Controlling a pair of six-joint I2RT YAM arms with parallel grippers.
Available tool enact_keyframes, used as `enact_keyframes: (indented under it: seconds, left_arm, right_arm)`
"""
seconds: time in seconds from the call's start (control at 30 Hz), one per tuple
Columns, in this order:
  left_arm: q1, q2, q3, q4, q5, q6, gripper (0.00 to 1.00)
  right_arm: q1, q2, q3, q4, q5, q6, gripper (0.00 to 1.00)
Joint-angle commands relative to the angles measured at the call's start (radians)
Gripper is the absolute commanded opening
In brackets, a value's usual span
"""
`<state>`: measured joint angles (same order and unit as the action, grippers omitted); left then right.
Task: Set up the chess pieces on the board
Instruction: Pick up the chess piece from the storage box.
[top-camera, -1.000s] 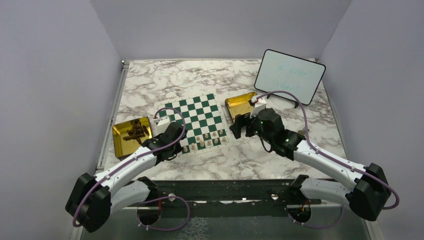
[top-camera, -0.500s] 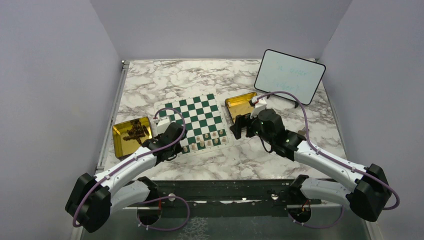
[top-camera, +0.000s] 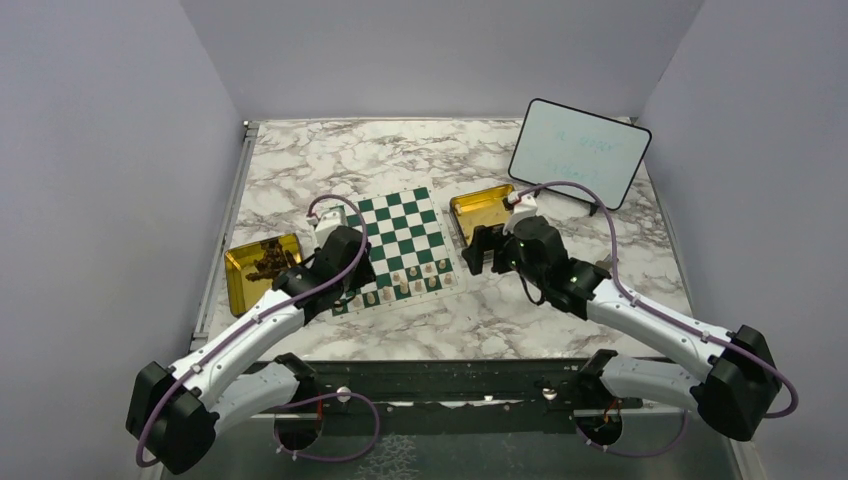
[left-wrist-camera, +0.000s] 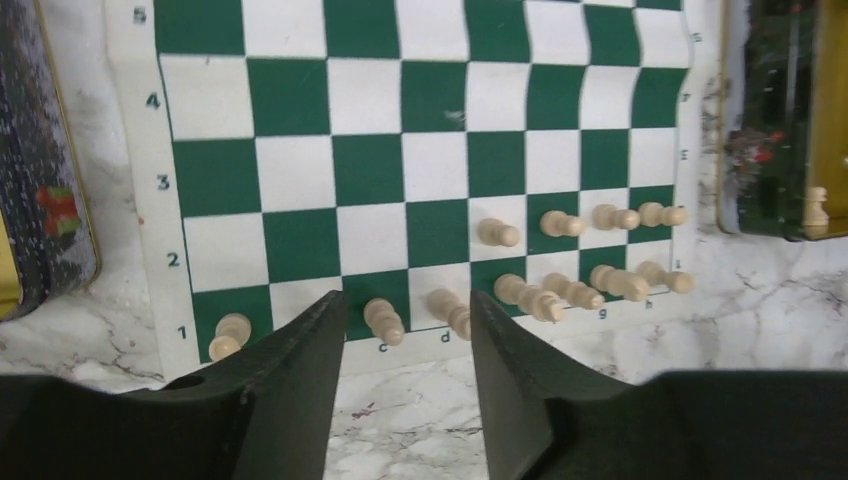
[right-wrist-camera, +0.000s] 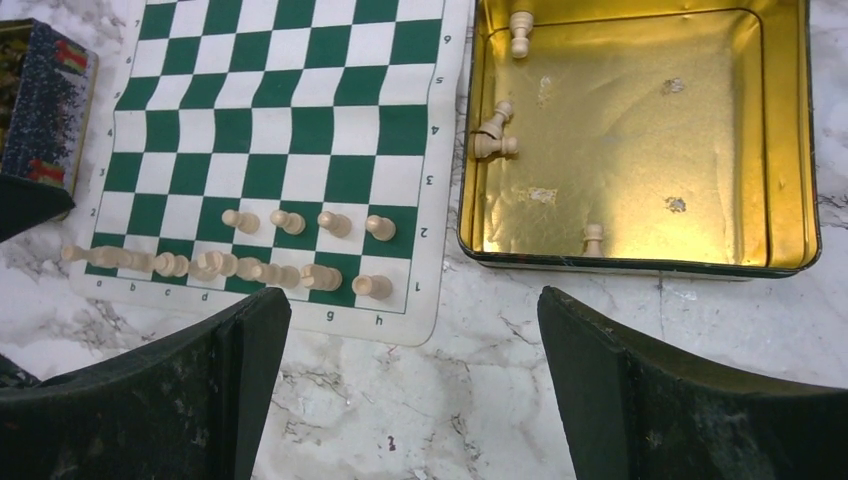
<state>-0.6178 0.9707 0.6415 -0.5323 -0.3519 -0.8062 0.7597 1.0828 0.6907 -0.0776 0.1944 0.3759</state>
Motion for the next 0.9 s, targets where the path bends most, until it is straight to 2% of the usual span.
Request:
enact_keyframes:
  seconds: [0.0,0.03,0.07,0.1,0.4,0.53,0.6,0.7,0.87]
  left_arm:
    - [-0.007,-0.003,0.102,0.026,0.041,0.109,0.57]
    - [-0.007,-0.003,0.117,0.029,0.045,0.129,0.66]
    - [-0.007,-0.001,0.134,0.034,0.050,0.150,0.93]
    - [-0.007,0.001,0.150,0.038,0.053,0.168,0.98]
    - [0.004,0.097,0.285,0.074,0.123,0.405,0.99]
    - [0.082,0.157,0.327,0.065,0.235,0.489,0.99]
    - [0.174,0.172,0.333,0.065,0.403,0.505,0.99]
    - [0.308,0.175,0.313,0.083,0.592,0.524,0.99]
    - [0.346,0.168,0.275,0.096,0.667,0.532,0.99]
  right_arm:
    - [0.006,0.027,0.068,-0.042,0.087,0.027,1.00]
    - [0.006,0.032,0.080,-0.046,0.095,0.026,1.00]
    - [0.006,0.040,0.090,-0.051,0.108,0.027,1.00]
    - [0.006,0.047,0.100,-0.053,0.121,0.029,1.00]
    - [0.003,0.187,0.190,-0.095,0.274,-0.025,1.00]
    - [-0.024,0.266,0.226,-0.038,0.243,-0.092,0.97]
    - [-0.047,0.307,0.237,0.002,0.203,-0.117,0.90]
    - [-0.094,0.374,0.258,0.057,0.140,-0.122,0.72]
    - [-0.188,0.481,0.295,0.151,-0.006,-0.091,0.42]
